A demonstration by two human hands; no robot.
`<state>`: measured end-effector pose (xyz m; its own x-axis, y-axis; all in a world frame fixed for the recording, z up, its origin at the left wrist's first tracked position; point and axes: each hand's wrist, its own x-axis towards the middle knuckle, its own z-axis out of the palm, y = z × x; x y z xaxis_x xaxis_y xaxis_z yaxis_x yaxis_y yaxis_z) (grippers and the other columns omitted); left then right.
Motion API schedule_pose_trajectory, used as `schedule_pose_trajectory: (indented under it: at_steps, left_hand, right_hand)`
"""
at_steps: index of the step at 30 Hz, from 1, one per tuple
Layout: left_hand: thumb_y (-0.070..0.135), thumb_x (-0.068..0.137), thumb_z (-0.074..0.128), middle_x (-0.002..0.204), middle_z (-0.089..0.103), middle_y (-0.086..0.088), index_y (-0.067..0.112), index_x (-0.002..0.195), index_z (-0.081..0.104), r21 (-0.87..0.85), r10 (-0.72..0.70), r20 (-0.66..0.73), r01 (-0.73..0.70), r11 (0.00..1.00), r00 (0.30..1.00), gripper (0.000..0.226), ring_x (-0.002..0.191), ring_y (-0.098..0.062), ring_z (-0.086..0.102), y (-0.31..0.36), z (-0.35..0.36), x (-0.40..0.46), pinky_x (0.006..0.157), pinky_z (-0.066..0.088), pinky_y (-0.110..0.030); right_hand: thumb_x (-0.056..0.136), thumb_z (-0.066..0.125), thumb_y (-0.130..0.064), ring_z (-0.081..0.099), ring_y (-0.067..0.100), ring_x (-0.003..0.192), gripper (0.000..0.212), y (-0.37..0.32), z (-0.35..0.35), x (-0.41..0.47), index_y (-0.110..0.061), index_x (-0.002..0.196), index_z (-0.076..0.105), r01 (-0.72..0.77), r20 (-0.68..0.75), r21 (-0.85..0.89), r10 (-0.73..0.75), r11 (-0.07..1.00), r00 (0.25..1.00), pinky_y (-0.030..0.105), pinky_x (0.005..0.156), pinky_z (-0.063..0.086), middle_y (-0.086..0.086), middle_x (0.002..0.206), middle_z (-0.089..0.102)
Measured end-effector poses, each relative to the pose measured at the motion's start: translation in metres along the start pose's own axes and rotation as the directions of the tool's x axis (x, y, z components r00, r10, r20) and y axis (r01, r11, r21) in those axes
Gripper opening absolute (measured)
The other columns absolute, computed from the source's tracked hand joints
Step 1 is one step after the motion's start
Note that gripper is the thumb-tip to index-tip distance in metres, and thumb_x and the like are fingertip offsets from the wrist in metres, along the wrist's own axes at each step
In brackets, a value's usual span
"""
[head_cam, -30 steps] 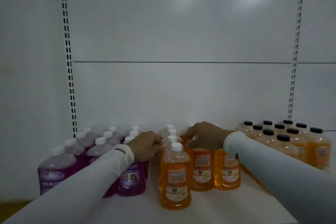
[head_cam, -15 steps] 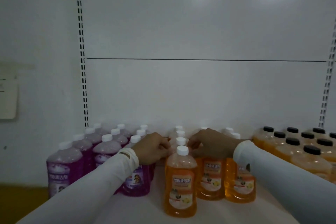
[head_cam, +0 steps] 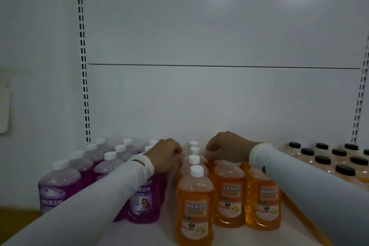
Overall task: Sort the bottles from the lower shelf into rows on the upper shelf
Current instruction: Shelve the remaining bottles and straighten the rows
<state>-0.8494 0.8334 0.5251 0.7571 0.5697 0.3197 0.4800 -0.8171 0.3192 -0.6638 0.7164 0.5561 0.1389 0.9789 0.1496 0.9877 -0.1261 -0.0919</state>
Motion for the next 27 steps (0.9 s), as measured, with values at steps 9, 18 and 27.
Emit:
schedule_pose_trajectory:
  at_steps: [9,18,27]
  left_hand:
    - [0.011,0.084,0.053,0.097,0.073,-0.009,0.007,0.096,0.073,0.154,-0.072,0.218,0.038,0.987,0.973,0.024,0.089,-0.022,0.068,-0.004,0.007,0.027,0.086,0.056,-0.038]
    - [0.008,0.082,0.056,0.095,0.074,-0.006,0.010,0.096,0.074,0.096,-0.024,0.216,0.004,0.995,0.976,0.023,0.087,-0.020,0.068,-0.009,0.008,0.027,0.082,0.057,-0.034]
    - [0.013,0.089,0.053,0.103,0.072,-0.006,0.008,0.103,0.072,0.133,0.013,0.201,-0.040,0.990,0.980,0.024,0.095,-0.020,0.066,-0.002,0.003,0.021,0.079,0.050,-0.026]
  right_hand:
    - [0.086,0.066,-0.032,0.059,0.013,0.069,0.023,-0.005,0.006,0.030,-0.015,0.096,0.076,-0.048,0.187,-0.067,0.060,0.997,0.980,0.030,0.075,0.053,-0.006,0.074,0.066]
    - [0.081,0.070,-0.034,0.062,0.007,0.080,0.022,0.002,0.010,0.035,-0.025,0.099,0.078,-0.046,0.181,-0.014,0.048,0.999,0.982,0.033,0.088,0.055,-0.015,0.082,0.068]
    - [0.087,0.063,-0.037,0.064,0.013,0.094,0.028,-0.001,0.008,0.027,-0.023,0.109,0.074,-0.033,0.147,-0.030,0.037,0.999,0.988,0.036,0.094,0.052,-0.006,0.109,0.072]
